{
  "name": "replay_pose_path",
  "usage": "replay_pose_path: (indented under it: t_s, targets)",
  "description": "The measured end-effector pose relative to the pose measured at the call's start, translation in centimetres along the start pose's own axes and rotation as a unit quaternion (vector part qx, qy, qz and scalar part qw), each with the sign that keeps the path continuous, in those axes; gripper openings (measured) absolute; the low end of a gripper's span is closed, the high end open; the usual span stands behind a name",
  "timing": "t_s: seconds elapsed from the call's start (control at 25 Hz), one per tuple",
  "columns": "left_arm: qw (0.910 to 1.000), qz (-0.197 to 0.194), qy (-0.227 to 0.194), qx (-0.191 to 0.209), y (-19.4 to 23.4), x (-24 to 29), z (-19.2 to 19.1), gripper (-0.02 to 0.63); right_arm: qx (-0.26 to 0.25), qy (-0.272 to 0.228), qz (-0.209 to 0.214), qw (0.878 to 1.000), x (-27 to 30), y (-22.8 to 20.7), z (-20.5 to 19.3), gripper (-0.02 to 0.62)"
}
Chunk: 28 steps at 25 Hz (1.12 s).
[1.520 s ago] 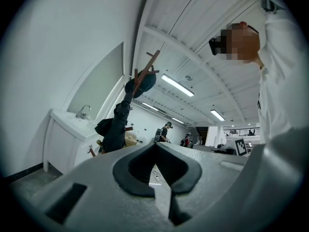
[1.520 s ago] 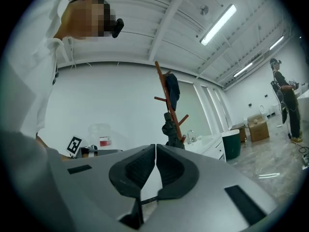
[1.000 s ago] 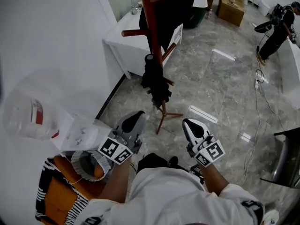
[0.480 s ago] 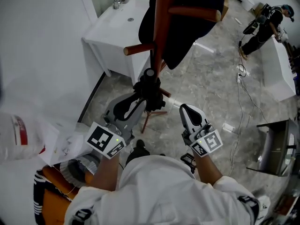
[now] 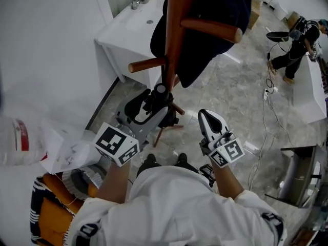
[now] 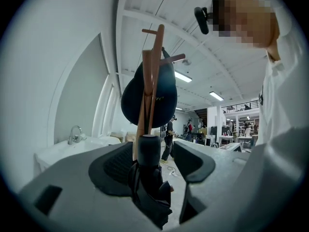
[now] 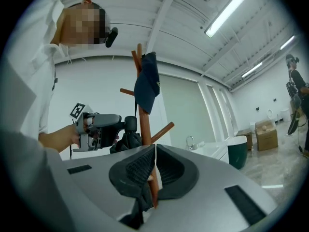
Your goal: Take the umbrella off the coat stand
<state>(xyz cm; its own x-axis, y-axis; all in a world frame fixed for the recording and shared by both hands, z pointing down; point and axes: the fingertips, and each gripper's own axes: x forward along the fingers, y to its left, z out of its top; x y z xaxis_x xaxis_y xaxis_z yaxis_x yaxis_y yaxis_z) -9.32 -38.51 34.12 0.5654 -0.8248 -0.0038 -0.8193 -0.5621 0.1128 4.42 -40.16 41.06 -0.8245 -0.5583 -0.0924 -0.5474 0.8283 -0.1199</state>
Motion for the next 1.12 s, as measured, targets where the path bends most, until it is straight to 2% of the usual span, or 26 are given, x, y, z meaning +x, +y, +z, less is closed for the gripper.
replay_pose_path:
  t_s: [0.28,0.48,1.12]
  targets:
    - [0.9991,0.025,0.020,-0.029,0.4,2.3,-0.7,0.252,0.010,-0.006,0.033,0.999,0.9,-2.6,0.8,0.015]
    - [0.9989,0.034,0.017,-0.027,0.9,2.3,-0.6,0.201,0.018,-0.007,0.055,0.998,2.1,-2.5,0.6,0.015]
    - [0.9991,0.030,-0.018,0.022,-0.2,0.2,4.2,0.192,0.019,-0.022,0.080,0.996,3.3,-1.8,1.9,0.015]
